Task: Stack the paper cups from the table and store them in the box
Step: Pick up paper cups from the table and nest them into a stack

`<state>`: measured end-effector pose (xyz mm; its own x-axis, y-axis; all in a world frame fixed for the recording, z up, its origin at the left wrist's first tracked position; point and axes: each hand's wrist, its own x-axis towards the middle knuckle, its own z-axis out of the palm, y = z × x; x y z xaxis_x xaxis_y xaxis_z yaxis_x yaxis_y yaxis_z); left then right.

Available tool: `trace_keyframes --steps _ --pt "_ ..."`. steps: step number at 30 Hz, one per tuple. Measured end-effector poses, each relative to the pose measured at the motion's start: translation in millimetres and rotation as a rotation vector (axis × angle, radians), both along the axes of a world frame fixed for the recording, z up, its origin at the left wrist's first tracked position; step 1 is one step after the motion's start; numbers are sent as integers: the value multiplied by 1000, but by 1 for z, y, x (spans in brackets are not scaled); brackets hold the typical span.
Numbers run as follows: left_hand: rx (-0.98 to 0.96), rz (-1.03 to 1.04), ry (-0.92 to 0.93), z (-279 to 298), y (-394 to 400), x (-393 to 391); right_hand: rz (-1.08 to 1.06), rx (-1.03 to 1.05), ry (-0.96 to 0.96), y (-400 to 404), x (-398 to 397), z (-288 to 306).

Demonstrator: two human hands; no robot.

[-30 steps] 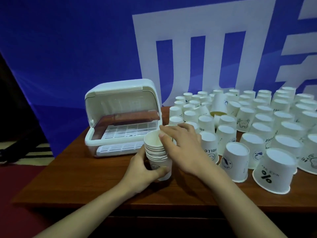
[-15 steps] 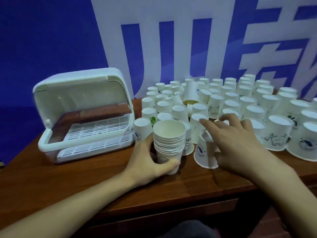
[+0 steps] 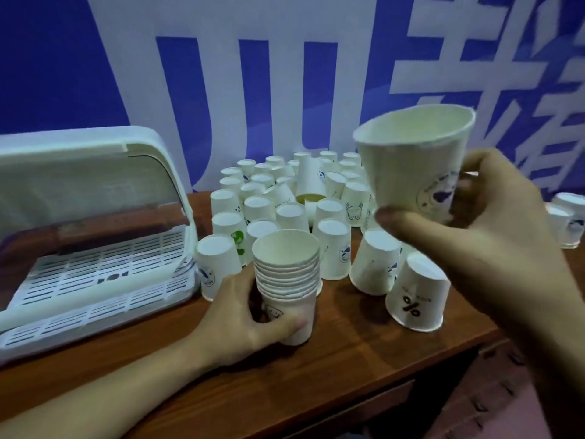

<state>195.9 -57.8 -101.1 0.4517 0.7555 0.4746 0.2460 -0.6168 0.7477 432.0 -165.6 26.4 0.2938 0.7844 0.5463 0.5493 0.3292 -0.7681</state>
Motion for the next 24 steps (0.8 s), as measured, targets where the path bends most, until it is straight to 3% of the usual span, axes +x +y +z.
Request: trace_keyframes --steps 2,8,13,18,22,24 --pt "-3 -17 12 0 -2 1 122 -47 157 14 -23 -8" --pt "-75 -29 31 0 -6 -2 127 -185 -22 46 -74 -44" --pt "-58 -1 48 -4 -4 -4 124 -180 -22 48 -77 -51" --pt "-74 46 39 -11 -10 -3 77 -253 -201 38 -70 -53" --pt "-104 51 5 -29 -15 -14 200 -223 -30 37 -80 -66" --pt "-113 28 -6 -20 -14 -10 208 -184 -168 40 -81 -64"
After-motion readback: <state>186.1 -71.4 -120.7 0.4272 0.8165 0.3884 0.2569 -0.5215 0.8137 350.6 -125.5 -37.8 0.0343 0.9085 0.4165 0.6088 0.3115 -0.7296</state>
